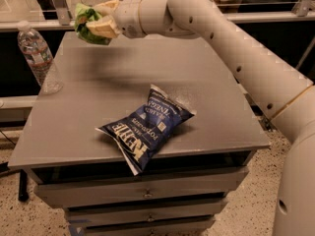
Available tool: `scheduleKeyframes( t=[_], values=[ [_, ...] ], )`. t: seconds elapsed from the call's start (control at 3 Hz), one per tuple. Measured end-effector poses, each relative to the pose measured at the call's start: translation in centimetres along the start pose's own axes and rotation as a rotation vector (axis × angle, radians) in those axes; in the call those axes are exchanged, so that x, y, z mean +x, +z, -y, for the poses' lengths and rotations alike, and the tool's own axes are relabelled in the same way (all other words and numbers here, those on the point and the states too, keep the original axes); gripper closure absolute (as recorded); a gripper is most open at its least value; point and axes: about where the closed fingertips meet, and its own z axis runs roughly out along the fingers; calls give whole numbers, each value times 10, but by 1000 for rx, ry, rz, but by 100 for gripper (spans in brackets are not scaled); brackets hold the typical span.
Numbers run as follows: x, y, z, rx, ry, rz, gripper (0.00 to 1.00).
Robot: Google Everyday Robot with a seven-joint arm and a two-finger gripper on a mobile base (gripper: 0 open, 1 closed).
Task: Move green rice chip bag near water bottle
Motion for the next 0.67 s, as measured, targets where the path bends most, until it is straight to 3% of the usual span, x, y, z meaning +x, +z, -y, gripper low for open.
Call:
scheduleKeyframes(
  t=[0.67],
  values=[
    [17, 17, -39, -93, -27, -39, 100]
  ],
)
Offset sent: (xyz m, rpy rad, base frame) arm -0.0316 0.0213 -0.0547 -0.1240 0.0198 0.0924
